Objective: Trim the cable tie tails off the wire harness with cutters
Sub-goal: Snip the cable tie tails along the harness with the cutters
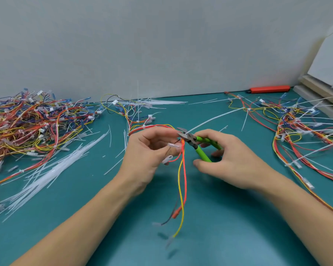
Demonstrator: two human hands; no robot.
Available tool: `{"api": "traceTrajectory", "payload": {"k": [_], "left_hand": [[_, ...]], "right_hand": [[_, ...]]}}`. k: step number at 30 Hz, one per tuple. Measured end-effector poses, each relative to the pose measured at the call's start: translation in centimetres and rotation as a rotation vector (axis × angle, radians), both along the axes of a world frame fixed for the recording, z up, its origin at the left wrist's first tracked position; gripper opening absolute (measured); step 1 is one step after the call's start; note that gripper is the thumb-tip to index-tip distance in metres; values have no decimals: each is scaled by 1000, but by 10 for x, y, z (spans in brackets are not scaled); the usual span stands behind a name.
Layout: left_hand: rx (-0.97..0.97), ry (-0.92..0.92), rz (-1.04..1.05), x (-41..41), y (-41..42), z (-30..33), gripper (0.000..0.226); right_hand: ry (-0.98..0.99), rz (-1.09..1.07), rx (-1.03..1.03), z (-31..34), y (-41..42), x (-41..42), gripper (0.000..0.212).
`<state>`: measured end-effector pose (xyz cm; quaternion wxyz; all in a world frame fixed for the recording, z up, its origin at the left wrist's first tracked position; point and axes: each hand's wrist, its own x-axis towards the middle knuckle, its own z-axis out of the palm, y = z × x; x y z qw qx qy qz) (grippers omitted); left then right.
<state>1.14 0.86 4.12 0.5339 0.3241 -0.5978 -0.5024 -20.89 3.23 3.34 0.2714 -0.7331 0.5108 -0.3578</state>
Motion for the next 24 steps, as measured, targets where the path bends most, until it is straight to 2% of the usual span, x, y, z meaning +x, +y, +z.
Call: {"api": "traceTrajectory", "payload": {"k": [7, 10, 14, 18, 24], "left_hand": [[-233, -27, 122, -1, 4, -4, 17], [-171, -12, 137, -2, 2, -4, 10], [-51, 5, 148, -3, -1, -6, 12], [152, 134, 2, -2, -2, -12, 15], [315, 288, -151, -3, -4, -15, 26]], "right_hand": [[-64, 24, 63, -4, 3, 9, 43], [-64, -13, 66, -2, 4, 10, 41], [-14, -76, 19, -2, 7, 13, 40], [79, -140, -119, -1, 9, 17, 45], [121, -192, -142, -1, 9, 17, 48]]}}
